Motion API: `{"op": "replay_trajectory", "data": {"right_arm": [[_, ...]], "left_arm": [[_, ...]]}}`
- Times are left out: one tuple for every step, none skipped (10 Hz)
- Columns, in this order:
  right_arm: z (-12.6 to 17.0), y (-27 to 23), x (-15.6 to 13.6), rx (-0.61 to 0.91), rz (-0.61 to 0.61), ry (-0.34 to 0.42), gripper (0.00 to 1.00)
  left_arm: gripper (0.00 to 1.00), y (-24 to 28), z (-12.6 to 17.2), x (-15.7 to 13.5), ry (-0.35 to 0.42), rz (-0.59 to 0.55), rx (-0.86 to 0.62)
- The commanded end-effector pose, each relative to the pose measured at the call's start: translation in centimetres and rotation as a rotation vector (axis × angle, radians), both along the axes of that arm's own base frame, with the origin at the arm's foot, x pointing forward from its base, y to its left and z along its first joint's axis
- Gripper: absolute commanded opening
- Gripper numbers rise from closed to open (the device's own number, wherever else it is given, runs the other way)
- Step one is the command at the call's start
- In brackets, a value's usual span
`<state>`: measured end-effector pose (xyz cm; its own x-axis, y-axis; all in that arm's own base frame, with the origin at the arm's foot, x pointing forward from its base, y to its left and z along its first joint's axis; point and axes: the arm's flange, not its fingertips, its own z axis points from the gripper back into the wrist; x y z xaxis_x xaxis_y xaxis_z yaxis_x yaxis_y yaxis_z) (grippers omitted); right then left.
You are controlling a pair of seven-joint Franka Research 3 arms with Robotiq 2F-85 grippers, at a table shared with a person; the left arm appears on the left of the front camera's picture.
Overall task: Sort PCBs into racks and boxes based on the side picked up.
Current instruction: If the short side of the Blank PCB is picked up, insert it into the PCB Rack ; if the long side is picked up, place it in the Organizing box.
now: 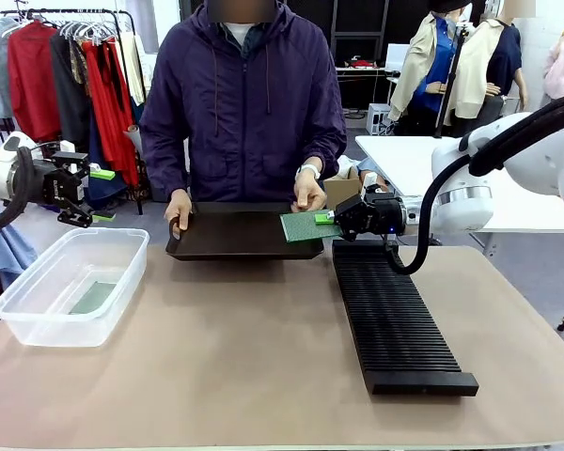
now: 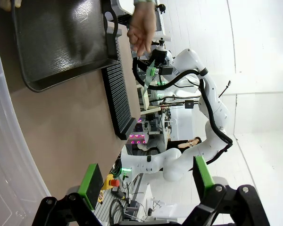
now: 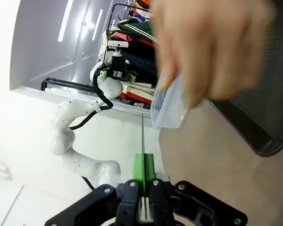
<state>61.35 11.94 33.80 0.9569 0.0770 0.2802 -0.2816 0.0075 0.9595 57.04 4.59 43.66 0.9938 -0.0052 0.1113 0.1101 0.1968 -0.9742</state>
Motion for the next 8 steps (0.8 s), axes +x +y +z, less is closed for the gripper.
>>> {"op": "replay_trajectory", "data": {"right_arm": [[0.06,0.14,-0.01,0.001,0.001,-0.007,0.0],[0.06,0.14,-0.01,0.001,0.001,-0.007,0.0],[0.06,0.14,-0.01,0.001,0.001,-0.007,0.0],[0.06,0.14,-0.01,0.001,0.001,-0.007,0.0],[0.06,0.14,-0.01,0.001,0.001,-0.007,0.0],[0.06,0.14,-0.01,0.001,0.001,-0.007,0.0],[0.06,0.14,-0.01,0.001,0.001,-0.007,0.0],[0.06,0.14,-0.01,0.001,0.001,-0.007,0.0]], "left_arm": [[1.0,0.11,0.02,0.02,-0.001,0.004,0.0],[1.0,0.11,0.02,0.02,-0.001,0.004,0.0],[1.0,0.11,0.02,0.02,-0.001,0.004,0.0],[1.0,0.11,0.02,0.02,-0.001,0.004,0.0],[1.0,0.11,0.02,0.02,-0.001,0.004,0.0],[1.0,0.11,0.02,0.02,-0.001,0.004,0.0],[1.0,0.11,0.02,0.02,-0.001,0.004,0.0],[1.0,0.11,0.02,0.02,-0.001,0.004,0.0]]}}
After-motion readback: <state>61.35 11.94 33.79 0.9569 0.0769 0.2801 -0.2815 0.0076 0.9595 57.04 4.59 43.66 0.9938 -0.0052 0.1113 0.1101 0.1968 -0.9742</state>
